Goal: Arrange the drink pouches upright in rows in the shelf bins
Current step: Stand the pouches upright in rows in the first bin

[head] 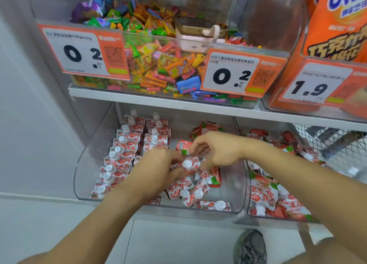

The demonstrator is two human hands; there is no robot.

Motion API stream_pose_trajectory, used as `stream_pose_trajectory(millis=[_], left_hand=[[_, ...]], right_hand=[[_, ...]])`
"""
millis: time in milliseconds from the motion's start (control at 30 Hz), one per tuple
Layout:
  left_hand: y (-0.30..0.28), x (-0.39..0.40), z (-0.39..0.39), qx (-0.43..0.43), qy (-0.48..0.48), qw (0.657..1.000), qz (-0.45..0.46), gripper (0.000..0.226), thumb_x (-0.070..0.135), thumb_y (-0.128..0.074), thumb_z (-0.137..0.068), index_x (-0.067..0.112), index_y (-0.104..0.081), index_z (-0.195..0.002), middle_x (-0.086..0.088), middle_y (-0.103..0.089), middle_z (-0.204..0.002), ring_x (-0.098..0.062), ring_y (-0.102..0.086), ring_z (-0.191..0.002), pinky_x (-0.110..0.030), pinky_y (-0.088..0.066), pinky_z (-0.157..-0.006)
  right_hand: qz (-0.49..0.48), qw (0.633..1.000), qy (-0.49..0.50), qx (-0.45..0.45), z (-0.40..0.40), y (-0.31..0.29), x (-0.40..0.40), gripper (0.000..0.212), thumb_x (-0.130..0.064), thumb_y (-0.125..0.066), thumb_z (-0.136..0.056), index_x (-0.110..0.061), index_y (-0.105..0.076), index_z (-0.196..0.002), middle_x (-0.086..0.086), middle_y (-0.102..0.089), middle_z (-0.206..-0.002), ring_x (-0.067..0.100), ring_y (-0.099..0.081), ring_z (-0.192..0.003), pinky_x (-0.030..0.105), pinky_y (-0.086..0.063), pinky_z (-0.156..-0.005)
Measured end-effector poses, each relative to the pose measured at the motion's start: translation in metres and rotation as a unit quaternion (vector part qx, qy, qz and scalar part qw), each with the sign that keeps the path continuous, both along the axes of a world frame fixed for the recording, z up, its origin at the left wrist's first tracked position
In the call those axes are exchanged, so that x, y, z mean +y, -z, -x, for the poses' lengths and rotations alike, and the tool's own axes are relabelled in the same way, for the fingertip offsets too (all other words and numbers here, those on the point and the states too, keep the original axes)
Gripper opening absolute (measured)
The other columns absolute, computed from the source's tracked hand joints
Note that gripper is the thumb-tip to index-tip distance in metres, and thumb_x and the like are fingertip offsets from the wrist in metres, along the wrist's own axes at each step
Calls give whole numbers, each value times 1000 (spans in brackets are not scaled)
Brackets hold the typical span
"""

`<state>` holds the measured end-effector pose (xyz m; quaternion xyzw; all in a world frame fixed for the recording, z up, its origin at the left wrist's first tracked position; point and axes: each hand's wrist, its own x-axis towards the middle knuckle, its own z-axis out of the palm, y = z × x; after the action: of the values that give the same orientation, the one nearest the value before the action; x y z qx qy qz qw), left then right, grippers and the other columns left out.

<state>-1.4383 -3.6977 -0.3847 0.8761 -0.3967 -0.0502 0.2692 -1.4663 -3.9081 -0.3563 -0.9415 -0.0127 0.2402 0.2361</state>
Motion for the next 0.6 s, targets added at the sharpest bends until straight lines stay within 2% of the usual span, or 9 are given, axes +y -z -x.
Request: stream_pose_trajectory(millis=[67, 100, 167, 267, 367, 467, 533, 600], left_hand=[[-5, 7, -2, -22, -12, 1000, -1, 21, 43, -66, -85, 25, -73, -93, 10, -72, -86, -4, -63, -73, -31, -55, -70], [-8, 13, -3, -33, -23, 999, -2, 21, 44, -67, -84, 26, -74, -93, 11, -71, -86, -5, -63, -74, -30, -55, -70], [-14, 22, -5, -54, -46, 997, 8, 21, 44, -68, -83, 26, -74, -91, 12, -72, -85, -6, -63, -73, -31, -55, -69], [-19, 28, -4, -59, -76, 995, 27, 20, 42, -69, -81, 24, -75, -86, 10, -72, -80, -9, -64, -69, -29, -55, -65], [-16, 27, -3, -31, -94, 995, 35, 23, 43, -70, -79, 22, -75, -89, 8, -72, -81, -8, -62, -68, -25, -53, -66], [-13, 27, -6, -1, -112, 993, 41, 25, 41, -71, -81, 20, -74, -94, 7, -72, -84, -7, -62, -70, -23, -54, -69], [-12, 27, -7, 2, -127, 991, 50, 26, 39, -71, -82, 18, -74, -97, 6, -72, -85, -5, -61, -71, -16, -49, -66], [-12, 27, -8, 4, -138, 989, 62, 26, 39, -71, -81, 18, -74, -97, 7, -71, -85, -4, -60, -71, -10, -41, -61]], right_hand=[[135, 990, -42, -19, -1, -4, -1, 52, -26, -83, -78, -19, -63, -125, -4, -65, -121, 14, -62, -108, 33, -51, -97], [162, 985, -57, -21, -1, -4, 0, 52, -25, -82, -79, -18, -63, -126, -3, -66, -121, 15, -62, -107, 34, -52, -96], [146, 986, -80, -2, -2, 4, 6, 50, -18, -78, -82, -17, -62, -129, -2, -67, -124, 14, -64, -110, 34, -53, -97], [151, 982, -109, 42, -7, 21, 11, 67, -7, -73, -82, -20, -50, -143, -2, -59, -138, 16, -59, -121, 34, -50, -101], [203, 966, -144, 67, -11, 35, 14, 73, -13, -78, -80, -21, -47, -145, 0, -56, -141, 23, -56, -124, 36, -48, -101], [213, 963, -154, 54, -14, 36, 16, 66, -18, -85, -72, -21, -58, -132, 1, -64, -122, 24, -60, -112, 33, -51, -91], [236, 955, -177, 20, -13, 31, 20, 50, -23, -88, -67, -21, -66, -112, 0, -61, -96, 26, -59, -96, 34, -52, -79], [265, 943, -198, -29, -10, 23, 21, 34, -27, -87, -67, -24, -60, -87, -1, -51, -81, 25, -53, -87, 36, -52, -73]])
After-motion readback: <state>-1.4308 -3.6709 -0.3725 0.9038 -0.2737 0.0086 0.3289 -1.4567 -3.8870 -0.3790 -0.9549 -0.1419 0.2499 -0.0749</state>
